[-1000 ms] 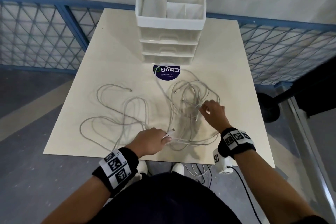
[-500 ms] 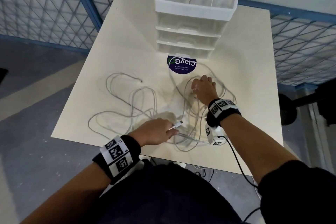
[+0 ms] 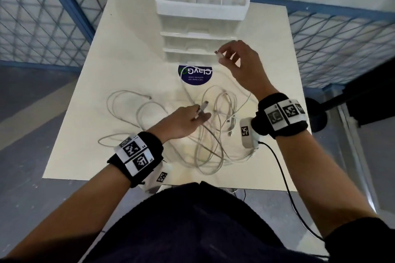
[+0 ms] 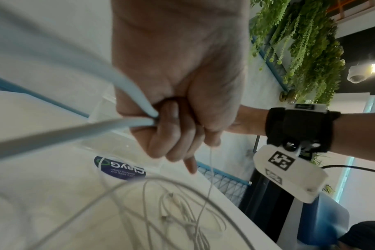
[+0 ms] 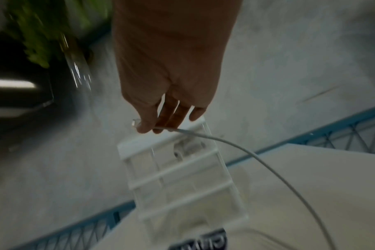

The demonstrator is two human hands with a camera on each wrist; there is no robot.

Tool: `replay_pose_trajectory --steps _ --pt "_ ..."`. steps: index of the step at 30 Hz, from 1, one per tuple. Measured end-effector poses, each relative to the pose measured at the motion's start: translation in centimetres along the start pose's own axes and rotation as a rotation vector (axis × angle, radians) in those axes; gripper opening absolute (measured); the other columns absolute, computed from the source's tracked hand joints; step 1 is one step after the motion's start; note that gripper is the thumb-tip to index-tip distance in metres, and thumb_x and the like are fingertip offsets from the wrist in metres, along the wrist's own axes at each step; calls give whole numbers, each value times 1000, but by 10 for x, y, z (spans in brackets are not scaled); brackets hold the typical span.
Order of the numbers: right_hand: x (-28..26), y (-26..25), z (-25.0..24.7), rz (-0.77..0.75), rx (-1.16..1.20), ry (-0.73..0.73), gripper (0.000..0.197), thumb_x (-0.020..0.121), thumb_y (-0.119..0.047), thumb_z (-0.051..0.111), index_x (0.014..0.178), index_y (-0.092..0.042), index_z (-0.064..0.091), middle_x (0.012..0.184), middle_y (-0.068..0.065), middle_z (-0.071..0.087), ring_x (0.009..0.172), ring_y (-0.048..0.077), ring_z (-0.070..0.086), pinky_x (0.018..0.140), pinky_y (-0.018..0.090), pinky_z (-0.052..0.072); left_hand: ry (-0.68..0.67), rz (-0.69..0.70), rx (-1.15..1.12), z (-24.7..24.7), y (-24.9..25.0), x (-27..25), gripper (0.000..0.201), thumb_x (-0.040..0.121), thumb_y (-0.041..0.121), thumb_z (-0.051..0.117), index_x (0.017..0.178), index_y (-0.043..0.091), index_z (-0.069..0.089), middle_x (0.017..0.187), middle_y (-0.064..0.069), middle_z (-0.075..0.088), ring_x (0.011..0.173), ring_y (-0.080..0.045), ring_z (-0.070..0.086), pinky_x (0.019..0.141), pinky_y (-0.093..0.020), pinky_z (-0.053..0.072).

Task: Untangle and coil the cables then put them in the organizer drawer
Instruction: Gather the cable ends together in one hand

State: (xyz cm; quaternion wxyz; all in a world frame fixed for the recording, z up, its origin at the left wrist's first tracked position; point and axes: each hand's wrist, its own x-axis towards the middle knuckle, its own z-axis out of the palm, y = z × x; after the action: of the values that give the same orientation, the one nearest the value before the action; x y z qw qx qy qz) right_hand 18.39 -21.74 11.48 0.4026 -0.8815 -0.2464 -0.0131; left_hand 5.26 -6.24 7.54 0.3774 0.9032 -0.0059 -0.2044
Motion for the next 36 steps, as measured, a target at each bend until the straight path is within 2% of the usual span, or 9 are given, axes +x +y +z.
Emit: replay_pose_trajectory --steps 3,7,14,21,24,25,29,31,36 --pt "-9 -27 -21 -16 137 -45 17 83 -13 64 100 -10 64 72 -15 52 60 -3 51 62 6 37 183 68 -196 -12 12 8 37 99 41 31 89 15 55 64 9 50 58 -1 48 60 -22 36" --pt "-28 -44 -20 81 322 -229 20 81 -15 68 98 -14 58 70 -6 55 55 8 49 56 15 39 303 196 -561 -18 31 12 27 102 30 27 80 23 41 61 5 38 44 -1 37 47 -13 31" --pt "-43 -53 3 215 612 -93 18 83 -5 67 97 -1 58 77 7 54 56 16 58 53 24 52 315 159 -884 -9 46 10 39 102 31 22 125 7 44 79 4 58 65 -2 60 64 -18 52" --pt "-52 -46 15 253 507 -29 43 77 -25 75 110 -9 51 92 -2 58 75 7 56 69 15 46 302 147 -962 -18 45 1 26 102 30 26 96 15 47 66 3 48 54 -5 51 60 -23 50" --pt "-57 -46 27 351 720 -322 75 71 -48 73 128 -11 40 116 2 58 102 11 61 84 25 53 352 169 -969 -24 47 2 35 102 32 27 81 12 47 67 3 54 62 -10 55 61 -23 49" --pt "-60 -46 33 341 786 -446 68 77 -44 69 128 -10 41 121 4 58 108 11 61 89 27 53 361 191 -972 -26 47 1 37 101 33 28 77 13 47 63 3 53 59 -12 53 60 -24 48" --pt "-72 -55 46 255 861 -687 12 91 -23 53 93 -13 60 73 -3 68 71 11 66 81 26 54 350 231 -1143 -45 51 -3 32 102 33 26 77 17 36 53 11 34 41 -4 28 37 -17 32" --pt "-77 -52 47 257 836 -718 16 92 -23 49 80 -13 53 50 -8 49 48 10 49 74 29 54 368 269 -1161 -60 50 -8 32 102 34 22 76 19 33 52 12 31 41 -2 21 36 -14 22" --pt "-77 -26 26 250 573 -723 40 97 -32 43 60 -16 37 47 -11 32 45 9 31 61 31 35 535 323 -1015 -97 36 -25 34 101 40 19 76 23 35 55 10 28 46 -5 19 39 -16 21"
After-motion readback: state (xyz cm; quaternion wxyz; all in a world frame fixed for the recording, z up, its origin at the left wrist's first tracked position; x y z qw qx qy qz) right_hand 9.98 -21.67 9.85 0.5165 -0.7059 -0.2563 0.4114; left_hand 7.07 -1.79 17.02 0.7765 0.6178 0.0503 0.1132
